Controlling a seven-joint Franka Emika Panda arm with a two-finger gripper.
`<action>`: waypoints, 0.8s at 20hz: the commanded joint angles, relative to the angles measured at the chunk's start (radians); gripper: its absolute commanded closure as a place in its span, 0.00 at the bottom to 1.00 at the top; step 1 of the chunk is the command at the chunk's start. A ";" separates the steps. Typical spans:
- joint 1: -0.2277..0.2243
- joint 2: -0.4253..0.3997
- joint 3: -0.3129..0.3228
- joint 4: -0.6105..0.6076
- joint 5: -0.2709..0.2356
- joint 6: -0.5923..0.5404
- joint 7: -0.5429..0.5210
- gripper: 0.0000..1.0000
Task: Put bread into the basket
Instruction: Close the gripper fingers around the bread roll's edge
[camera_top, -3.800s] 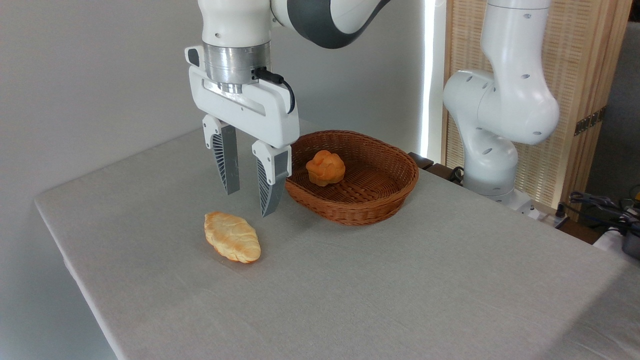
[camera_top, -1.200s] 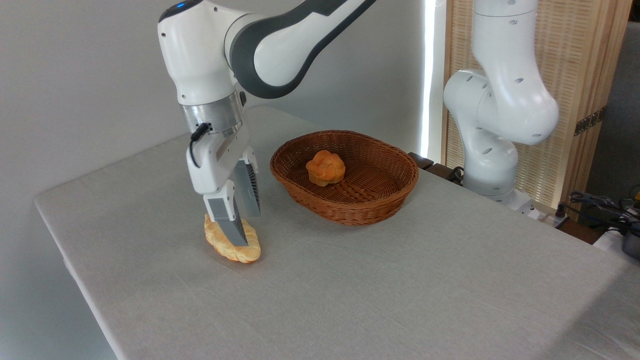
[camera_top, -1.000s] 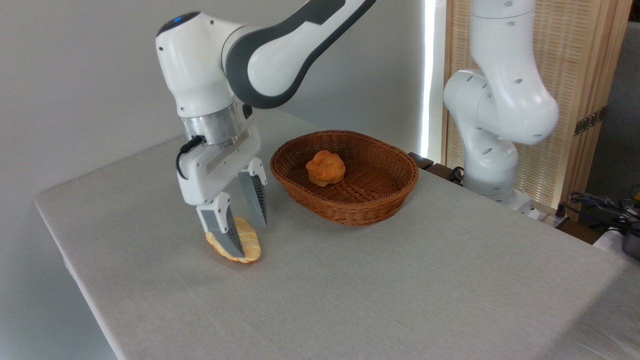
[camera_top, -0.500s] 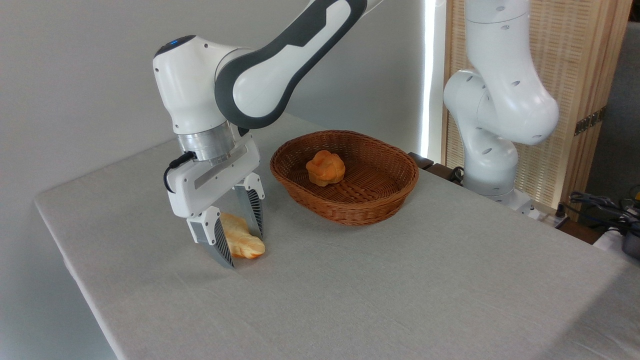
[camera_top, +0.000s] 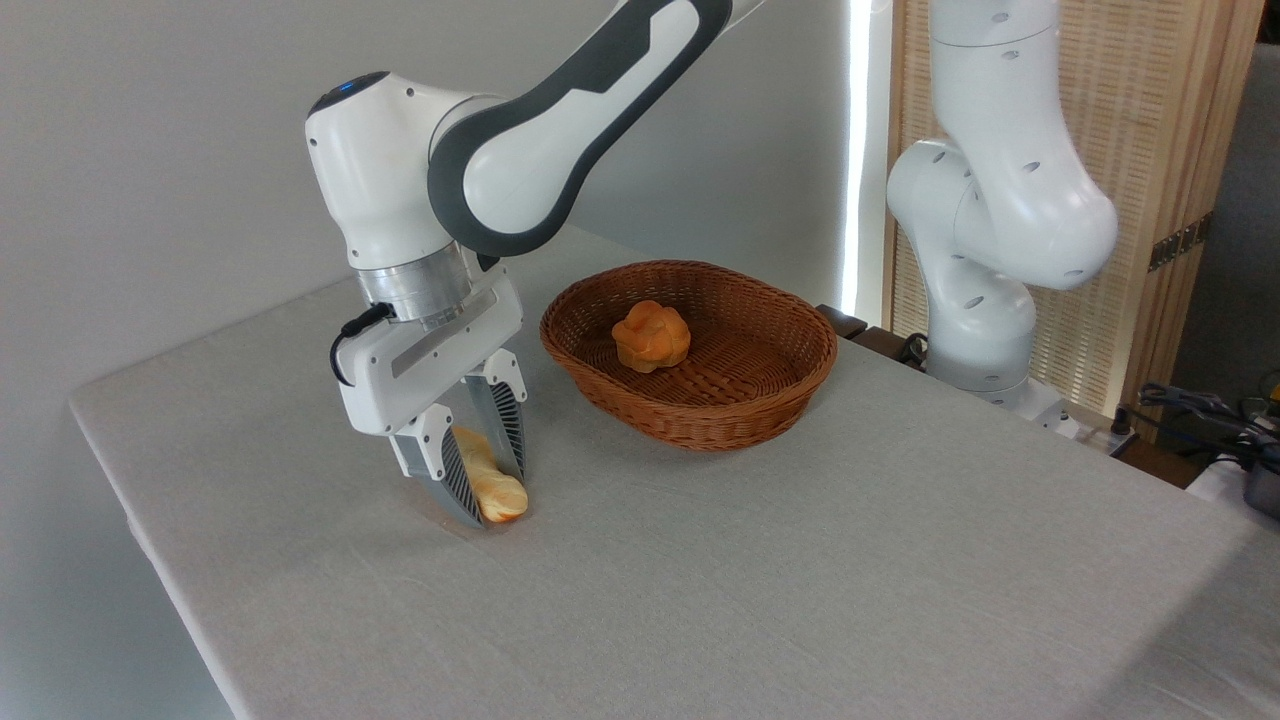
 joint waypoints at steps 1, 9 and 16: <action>0.001 0.006 -0.001 0.011 0.008 -0.012 -0.001 0.86; 0.003 -0.006 0.000 0.011 0.006 -0.026 -0.003 0.98; 0.003 -0.029 0.002 0.013 0.003 -0.052 -0.014 0.98</action>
